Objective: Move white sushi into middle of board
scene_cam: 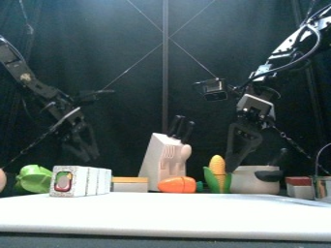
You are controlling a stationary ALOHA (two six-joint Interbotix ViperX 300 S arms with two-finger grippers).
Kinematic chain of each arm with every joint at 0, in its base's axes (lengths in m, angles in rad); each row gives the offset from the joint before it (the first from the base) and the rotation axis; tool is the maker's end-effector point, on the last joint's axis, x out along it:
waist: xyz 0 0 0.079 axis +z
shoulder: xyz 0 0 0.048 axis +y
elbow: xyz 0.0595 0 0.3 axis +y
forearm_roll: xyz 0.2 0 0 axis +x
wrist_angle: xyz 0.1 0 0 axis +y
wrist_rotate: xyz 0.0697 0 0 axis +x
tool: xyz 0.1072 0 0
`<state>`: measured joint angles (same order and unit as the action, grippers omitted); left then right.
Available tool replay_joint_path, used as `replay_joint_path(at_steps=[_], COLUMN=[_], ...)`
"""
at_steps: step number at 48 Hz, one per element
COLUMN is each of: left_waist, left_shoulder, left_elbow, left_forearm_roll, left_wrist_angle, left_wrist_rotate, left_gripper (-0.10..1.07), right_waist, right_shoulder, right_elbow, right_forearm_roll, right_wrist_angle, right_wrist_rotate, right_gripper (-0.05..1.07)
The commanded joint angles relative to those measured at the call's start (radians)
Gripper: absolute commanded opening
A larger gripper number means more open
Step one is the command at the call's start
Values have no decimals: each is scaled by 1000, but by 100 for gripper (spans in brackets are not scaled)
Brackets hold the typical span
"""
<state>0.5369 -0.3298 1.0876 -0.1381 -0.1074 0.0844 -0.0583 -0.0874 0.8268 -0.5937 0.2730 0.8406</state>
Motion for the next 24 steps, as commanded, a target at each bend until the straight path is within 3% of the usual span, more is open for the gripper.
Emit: replay_joint_path(at_steps=[1,11,15,17,24], left_waist=[-95,-330,-399,-426,-430], left_shoulder=[-61,-95,-92,-94,-94], left_elbow=[-8,-17,-48,-77,-163], left_forearm_roll=[5,-6,-60,-118,-324], left_wrist_angle=[18,114,160,187,249], left_wrist_rotate=[0,-12,-25,-38,-58], left_gripper=[95,95,95,95,94], right_waist=[0,0,0,3,8], right_shoulder=[-14,-14,-12,-14,-14], right_elbow=[-23,-26,-29,-32,-46], right_forearm_roll=[0,0,3,5,9], right_wrist_angle=[-2,-2,2,5,18], right_wrist_rotate=[2,2,2,2,5], right_gripper=[78,78,78,78,78])
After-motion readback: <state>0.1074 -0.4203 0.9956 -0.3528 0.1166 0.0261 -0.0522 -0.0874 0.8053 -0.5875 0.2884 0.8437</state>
